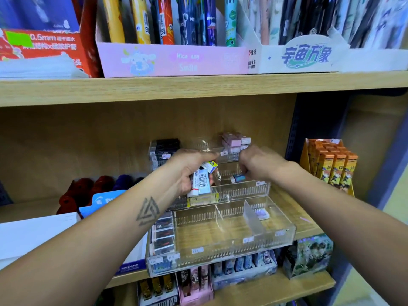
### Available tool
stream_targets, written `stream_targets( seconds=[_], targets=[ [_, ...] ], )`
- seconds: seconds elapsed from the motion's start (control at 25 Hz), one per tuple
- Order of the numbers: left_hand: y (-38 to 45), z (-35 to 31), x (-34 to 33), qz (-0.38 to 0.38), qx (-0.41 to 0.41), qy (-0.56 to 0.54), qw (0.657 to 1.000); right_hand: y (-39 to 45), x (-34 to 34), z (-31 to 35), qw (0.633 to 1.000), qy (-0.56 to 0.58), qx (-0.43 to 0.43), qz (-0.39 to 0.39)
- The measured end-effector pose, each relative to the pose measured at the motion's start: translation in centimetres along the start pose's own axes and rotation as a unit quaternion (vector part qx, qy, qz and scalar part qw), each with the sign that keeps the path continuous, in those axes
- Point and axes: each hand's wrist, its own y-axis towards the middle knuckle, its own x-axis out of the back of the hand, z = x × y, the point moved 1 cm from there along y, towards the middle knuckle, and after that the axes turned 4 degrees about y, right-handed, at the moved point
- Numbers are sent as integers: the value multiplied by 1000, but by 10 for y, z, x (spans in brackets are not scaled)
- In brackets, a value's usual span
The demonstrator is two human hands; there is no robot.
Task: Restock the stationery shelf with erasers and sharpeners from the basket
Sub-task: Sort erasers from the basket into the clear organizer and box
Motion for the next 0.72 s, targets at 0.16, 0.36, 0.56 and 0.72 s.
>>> stream_targets(
  seconds=[0.16, 0.36, 0.56, 0.72],
  targets=[
    [7, 2, 4, 4, 16, 9, 1000, 5, -5, 1, 1000, -14, 14, 7],
    [7, 4, 6, 29, 40, 12, 999, 13, -7, -1, 999, 17, 5, 28],
    [4, 2, 12, 29, 57, 9, 998, 13, -7, -6, 998, 54, -17, 21],
    [2, -1, 18, 31, 71, -37, 996, 10, 14, 2, 958, 272, -71, -49]
  ],
)
